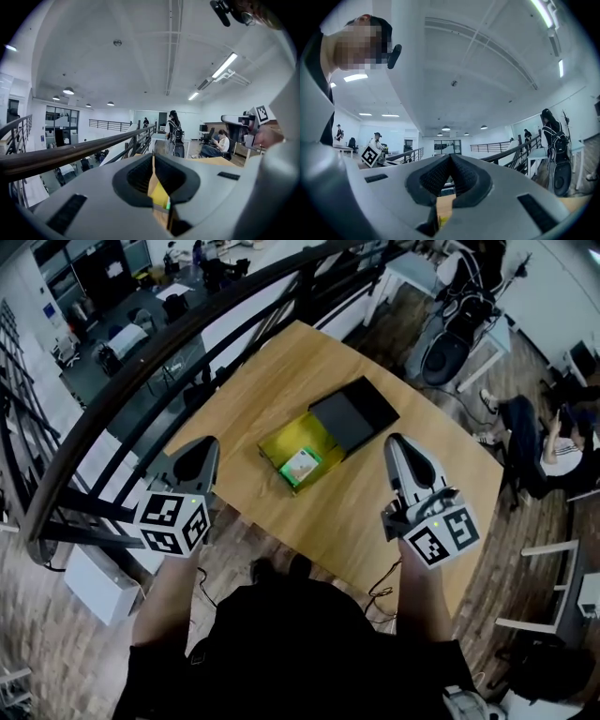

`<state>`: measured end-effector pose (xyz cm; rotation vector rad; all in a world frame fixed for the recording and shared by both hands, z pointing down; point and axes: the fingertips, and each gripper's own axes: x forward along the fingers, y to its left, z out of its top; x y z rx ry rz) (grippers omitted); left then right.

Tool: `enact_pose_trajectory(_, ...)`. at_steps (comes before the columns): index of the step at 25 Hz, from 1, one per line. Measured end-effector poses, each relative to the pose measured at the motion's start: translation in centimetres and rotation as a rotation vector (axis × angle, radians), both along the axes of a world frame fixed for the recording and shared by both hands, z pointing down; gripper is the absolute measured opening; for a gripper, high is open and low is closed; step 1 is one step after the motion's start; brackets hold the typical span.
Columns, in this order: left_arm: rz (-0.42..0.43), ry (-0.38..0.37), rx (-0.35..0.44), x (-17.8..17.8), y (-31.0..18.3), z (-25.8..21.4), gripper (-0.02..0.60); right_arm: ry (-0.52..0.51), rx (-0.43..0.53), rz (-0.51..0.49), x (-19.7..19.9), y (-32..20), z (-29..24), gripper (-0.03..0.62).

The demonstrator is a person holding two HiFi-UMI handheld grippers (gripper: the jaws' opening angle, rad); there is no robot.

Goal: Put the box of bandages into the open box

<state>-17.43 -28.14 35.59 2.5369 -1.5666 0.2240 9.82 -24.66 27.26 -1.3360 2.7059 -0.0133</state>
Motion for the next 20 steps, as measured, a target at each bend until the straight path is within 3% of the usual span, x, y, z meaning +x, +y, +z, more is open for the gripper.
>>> enact_pose_trajectory(5, -0.025, 0.042, 0.059, -1.0, 0.1, -1.5, 0.025, -0.050, 0.038, 0.023, 0.8, 1.1, -1.8, 0.035)
enact_pose_trajectory(20, -0.062, 0.068, 0.053, -2.0, -0.9, -1.8, 0.025, 0.032, 0.002, 0.067, 3.7, 0.4, 1.3, 0.035)
